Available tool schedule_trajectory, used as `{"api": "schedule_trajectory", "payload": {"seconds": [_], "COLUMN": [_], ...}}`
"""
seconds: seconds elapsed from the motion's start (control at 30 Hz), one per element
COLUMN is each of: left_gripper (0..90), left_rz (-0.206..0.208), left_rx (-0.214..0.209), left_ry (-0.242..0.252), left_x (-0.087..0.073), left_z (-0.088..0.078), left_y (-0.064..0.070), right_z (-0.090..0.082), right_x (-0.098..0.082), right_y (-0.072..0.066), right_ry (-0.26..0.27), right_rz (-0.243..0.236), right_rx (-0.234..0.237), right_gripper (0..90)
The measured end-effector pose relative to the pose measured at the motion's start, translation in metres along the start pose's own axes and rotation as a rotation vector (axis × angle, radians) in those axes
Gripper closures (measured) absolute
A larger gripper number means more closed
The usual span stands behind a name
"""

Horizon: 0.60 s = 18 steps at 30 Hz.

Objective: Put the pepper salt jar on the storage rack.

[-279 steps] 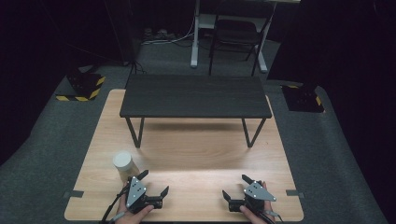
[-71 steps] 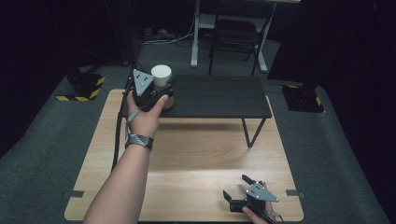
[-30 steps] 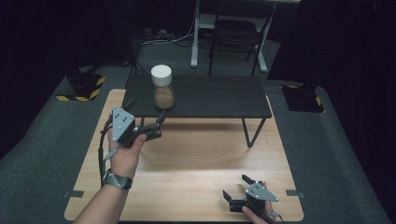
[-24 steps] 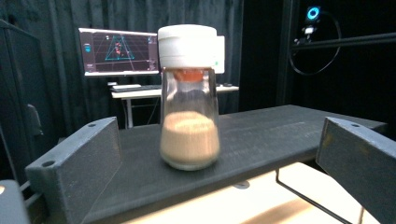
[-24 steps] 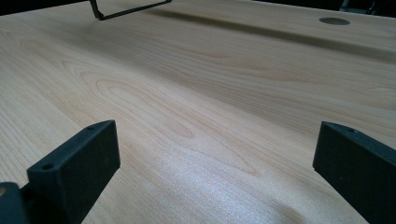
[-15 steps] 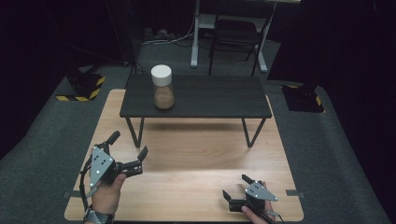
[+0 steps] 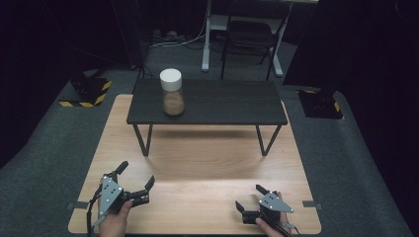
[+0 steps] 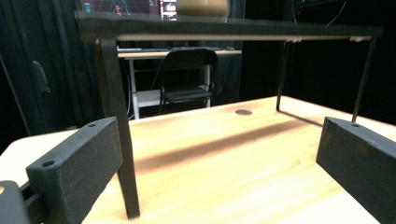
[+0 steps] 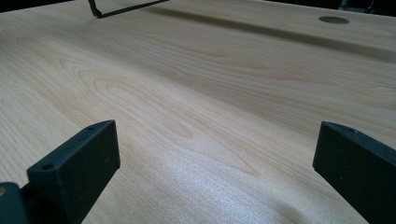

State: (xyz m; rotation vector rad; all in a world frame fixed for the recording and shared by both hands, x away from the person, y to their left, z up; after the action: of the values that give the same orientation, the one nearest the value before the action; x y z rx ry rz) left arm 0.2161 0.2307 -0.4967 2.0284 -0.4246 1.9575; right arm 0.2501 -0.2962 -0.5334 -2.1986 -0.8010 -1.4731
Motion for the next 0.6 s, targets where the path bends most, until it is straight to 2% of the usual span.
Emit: {"api": "schedule_trajectory", "payload": {"seconds": [0.03,0.07,0.17,0.27,0.3,0.33,0.37,0.4,0.43,0.47,0.5,0.6], "left_gripper": [0.5,0.5,0.5,0.5,0.5,0.5,0.5,0.6,0.5,0.6,0.6,0.6], "left_rz": [-0.008,-0.008,-0.002,-0.012,0.003,0.003,0.012,0.012,0.024,0.024,0.034,0.038], "left_rx": [-0.003,-0.003,-0.01,-0.009,-0.009,-0.009,-0.02,-0.02,-0.035,-0.035,-0.023,-0.013], "left_ry": [-0.017,-0.017,-0.068,-0.093,-0.116,-0.116,-0.147,-0.147,-0.191,-0.191,-0.227,-0.249], "left_x": [-0.007,-0.007,-0.02,-0.027,-0.032,-0.032,-0.035,-0.035,-0.041,-0.041,-0.046,-0.048], "left_z": [0.0,0.0,0.0,0.0,0.001,0.001,0.003,0.003,0.006,0.006,0.008,0.01], "left_y": [0.0,0.0,0.001,0.001,0.001,0.001,0.0,0.0,-0.002,-0.002,-0.004,-0.005], "right_z": [0.0,0.0,0.0,0.0,0.0,0.0,0.0,0.0,0.001,0.001,0.001,0.001], "right_x": [0.0,0.0,0.0,0.0,0.0,0.0,0.0,0.0,0.0,0.0,0.001,0.001], "right_y": [0.0,0.0,0.0,0.0,0.001,0.001,0.001,0.001,0.0,0.0,0.0,0.0], "right_ry": [0.001,0.001,0.001,0.001,0.001,0.001,0.0,0.0,-0.002,-0.002,-0.003,-0.006], "right_rz": [0.001,0.001,-0.001,0.0,-0.001,-0.001,-0.001,-0.001,-0.002,-0.002,-0.001,-0.002], "right_rx": [0.0,0.0,0.0,0.002,0.003,0.003,0.004,0.004,0.003,0.003,0.001,-0.003], "right_gripper": [0.4,0.4,0.4,0.4,0.4,0.4,0.4,0.4,0.4,0.4,0.4,0.4]}}
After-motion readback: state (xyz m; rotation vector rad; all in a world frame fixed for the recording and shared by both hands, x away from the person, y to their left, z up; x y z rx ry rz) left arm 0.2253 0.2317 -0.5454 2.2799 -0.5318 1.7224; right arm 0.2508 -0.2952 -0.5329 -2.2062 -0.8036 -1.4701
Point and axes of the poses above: each handheld gripper's, and its own axes: z roughly forward along the jaws, x roughly out of its top, y roughly to its right, the point moved 7 cm from there along z, roughly forward along the jaws, and after that the axes turned 1 degree about -y, right-handed, at the moved point
